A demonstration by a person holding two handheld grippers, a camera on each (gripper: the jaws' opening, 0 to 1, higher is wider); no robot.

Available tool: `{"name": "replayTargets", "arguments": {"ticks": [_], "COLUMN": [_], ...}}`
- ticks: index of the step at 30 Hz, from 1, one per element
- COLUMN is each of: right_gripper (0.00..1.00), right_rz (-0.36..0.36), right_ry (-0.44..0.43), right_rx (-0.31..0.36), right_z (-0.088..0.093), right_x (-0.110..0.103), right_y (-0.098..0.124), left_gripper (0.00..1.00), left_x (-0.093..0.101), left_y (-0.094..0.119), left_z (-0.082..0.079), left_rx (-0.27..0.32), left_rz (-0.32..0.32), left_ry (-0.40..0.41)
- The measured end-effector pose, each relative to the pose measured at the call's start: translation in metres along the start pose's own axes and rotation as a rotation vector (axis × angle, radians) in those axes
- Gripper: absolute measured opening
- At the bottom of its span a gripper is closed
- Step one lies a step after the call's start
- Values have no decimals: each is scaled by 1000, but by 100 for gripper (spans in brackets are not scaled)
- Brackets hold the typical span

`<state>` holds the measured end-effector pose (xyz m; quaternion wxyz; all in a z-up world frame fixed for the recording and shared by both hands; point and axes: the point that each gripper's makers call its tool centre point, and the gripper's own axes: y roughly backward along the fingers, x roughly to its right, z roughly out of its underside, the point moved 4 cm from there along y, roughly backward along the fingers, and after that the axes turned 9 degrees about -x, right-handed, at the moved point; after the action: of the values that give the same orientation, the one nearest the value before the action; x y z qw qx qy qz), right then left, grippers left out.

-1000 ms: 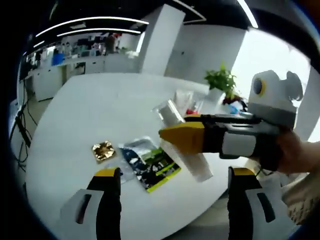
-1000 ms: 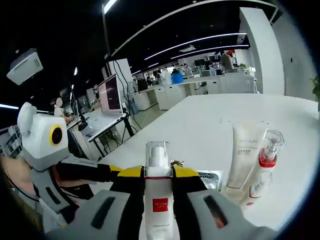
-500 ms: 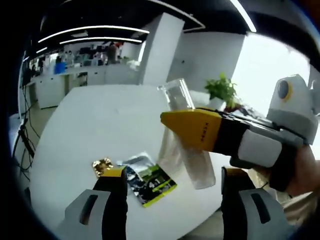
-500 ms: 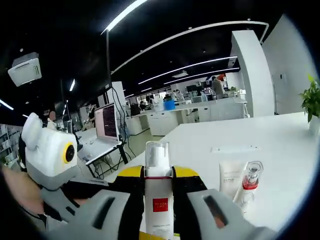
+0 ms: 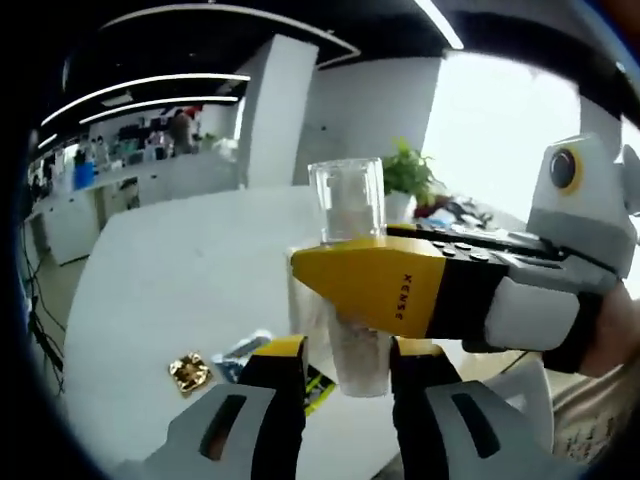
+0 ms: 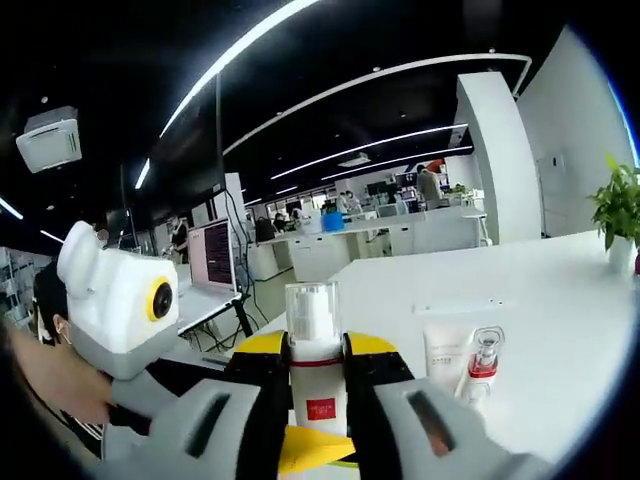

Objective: Arrange the skincare products in the storage area until every visible bottle or jar stands upright without overlapping.

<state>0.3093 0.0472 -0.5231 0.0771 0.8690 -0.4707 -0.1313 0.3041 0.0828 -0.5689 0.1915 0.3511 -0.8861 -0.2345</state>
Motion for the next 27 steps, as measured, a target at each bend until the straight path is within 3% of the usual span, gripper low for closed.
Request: {"name": "replayTargets", "arguments": {"ticks": [7, 14, 19, 27], "right_gripper": [20, 20, 21, 24], "right_rz": [32, 51, 2, -64], "right_ry": [-8, -8, 20, 19], "right_rx": [6, -2, -19, -3], "right_z": [2, 4, 6, -4], "right_x": [5, 8, 8, 13], "right_y": [8, 16, 21, 38], "left_gripper": [21, 18, 18, 18], "left_x": [10, 16, 19, 29], "left_y": [0, -2, 0, 1], "left_z": [-9, -9, -7, -11], "left_rx": [9, 6, 13, 14], "left_rz": [12, 37, 88, 199], "left_ry": [-120, -139, -128, -208]}}
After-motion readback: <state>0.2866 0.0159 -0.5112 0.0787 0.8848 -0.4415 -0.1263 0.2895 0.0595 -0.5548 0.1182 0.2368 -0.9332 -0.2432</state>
